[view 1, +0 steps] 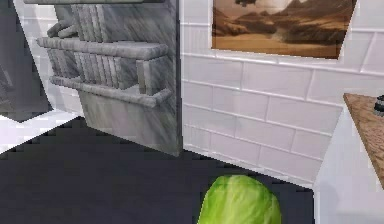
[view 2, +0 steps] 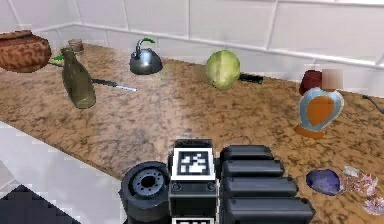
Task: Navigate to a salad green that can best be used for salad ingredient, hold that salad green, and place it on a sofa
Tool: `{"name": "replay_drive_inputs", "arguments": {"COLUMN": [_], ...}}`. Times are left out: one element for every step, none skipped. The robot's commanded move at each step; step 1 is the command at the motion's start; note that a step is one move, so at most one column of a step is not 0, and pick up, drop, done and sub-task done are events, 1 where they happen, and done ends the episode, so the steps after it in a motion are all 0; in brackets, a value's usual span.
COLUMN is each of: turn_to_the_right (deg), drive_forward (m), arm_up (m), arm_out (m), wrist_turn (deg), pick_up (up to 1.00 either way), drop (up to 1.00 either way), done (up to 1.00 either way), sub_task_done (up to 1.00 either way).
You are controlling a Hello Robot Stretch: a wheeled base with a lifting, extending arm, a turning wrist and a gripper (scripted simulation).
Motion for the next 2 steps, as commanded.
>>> {"name": "replay_drive_inputs", "arguments": {"turn_to_the_right": [-45.0, -18.0], "drive_forward": [0.00, 0.00], "arm_up": [0.00, 0.00], "arm_out": [0.00, 0.00], "wrist_turn": [0.0, 0.0], "pick_up": [0.00, 0.00], "drop": [0.00, 0.00], "done": [0.00, 0.00], "sub_task_done": [0.00, 0.00]}}
